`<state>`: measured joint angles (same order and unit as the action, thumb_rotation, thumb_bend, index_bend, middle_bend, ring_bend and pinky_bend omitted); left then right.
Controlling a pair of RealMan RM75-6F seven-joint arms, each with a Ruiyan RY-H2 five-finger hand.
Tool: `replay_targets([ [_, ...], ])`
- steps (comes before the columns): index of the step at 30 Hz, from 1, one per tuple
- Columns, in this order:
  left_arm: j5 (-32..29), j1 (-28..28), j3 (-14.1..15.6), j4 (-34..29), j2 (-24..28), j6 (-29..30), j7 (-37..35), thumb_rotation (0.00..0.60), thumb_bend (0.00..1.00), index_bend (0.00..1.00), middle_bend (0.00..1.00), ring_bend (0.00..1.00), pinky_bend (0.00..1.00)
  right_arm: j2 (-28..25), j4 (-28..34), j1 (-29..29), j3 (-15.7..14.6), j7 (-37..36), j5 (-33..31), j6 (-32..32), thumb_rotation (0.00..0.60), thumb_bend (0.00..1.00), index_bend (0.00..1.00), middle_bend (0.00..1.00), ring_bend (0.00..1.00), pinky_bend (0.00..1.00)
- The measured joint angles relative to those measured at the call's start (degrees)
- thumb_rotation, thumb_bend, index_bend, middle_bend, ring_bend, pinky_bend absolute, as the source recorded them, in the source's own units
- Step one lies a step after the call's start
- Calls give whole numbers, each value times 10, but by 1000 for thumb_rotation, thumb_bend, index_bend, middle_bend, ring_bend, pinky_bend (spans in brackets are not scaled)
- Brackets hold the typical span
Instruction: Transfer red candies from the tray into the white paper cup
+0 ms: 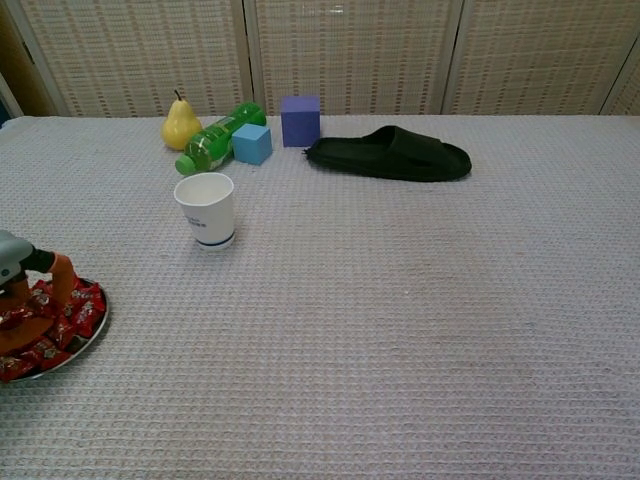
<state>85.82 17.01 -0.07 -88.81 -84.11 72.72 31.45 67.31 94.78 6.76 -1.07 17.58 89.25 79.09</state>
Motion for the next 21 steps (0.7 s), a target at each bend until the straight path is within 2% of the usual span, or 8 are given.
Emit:
replay_targets([
  [6, -1, 22, -24, -39, 8, -4, 35, 600, 407, 556, 1000, 1000, 1000, 1, -3, 1, 3, -2, -3, 0, 600, 0, 0, 0, 0, 0],
  [10, -10, 50, -50, -66, 7, -23, 71, 600, 407, 552, 1000, 1000, 1000, 3, -6, 2, 6, -3, -5, 1, 600, 0, 0, 0, 0, 0],
  [17, -73, 127, -109, -96, -18, -85, 151, 600, 407, 544, 1000, 1000, 1000, 4, -10, 4, 17, -4, -29, -5, 600, 0, 0, 0, 0, 0],
  [21, -111, 169, -137, -92, -39, -114, 172, 600, 407, 543, 1000, 1000, 1000, 5, -11, 6, 23, -3, -41, -8, 600, 0, 0, 0, 0, 0],
])
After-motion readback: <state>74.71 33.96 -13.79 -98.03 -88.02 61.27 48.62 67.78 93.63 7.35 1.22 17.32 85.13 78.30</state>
